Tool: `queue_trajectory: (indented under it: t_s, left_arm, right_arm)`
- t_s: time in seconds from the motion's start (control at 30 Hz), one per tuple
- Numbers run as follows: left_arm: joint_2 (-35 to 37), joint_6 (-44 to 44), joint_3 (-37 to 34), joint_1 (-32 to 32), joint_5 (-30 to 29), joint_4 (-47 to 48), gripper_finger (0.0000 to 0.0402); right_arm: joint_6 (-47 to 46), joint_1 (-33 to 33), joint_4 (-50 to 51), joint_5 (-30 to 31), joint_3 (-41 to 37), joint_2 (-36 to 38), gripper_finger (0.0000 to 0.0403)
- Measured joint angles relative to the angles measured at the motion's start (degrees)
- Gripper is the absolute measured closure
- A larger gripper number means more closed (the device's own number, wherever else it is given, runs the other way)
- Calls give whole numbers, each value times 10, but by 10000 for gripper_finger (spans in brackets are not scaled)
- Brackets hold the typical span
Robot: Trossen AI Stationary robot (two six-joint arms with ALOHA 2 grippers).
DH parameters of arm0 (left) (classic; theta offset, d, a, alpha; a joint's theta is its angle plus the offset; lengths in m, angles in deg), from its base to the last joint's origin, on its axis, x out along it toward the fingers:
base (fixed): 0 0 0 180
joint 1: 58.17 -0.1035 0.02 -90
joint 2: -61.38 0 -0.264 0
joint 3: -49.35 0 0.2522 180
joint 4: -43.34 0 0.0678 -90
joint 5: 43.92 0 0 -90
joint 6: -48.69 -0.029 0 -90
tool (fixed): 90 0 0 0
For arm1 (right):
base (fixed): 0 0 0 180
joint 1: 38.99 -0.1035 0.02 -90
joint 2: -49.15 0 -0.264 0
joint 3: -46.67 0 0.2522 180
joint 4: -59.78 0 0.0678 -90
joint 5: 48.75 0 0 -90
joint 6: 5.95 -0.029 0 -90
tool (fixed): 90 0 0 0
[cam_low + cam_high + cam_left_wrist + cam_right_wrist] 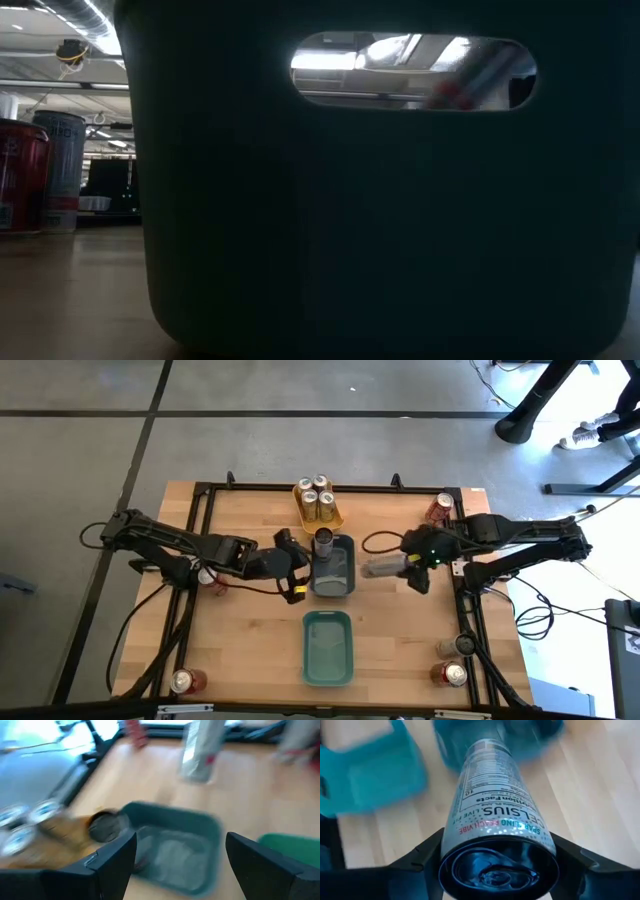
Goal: Sort soda cans
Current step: Put the top right black soda can into the dark green bin
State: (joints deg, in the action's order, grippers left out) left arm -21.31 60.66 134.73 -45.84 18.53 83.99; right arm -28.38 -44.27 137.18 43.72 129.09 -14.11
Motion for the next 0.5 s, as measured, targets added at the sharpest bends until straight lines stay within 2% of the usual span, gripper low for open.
queue_trajectory:
  t_s: [0.1,0.5]
  left_arm:
    - [-3,-7,0,-8,54,-33,107]
    - [-65,-1,0,-27,57,-50,130]
  right_arm:
    - [16,0,-69,-20,0,-13,159]
    - [93,0,-245,-45,0,-88,159]
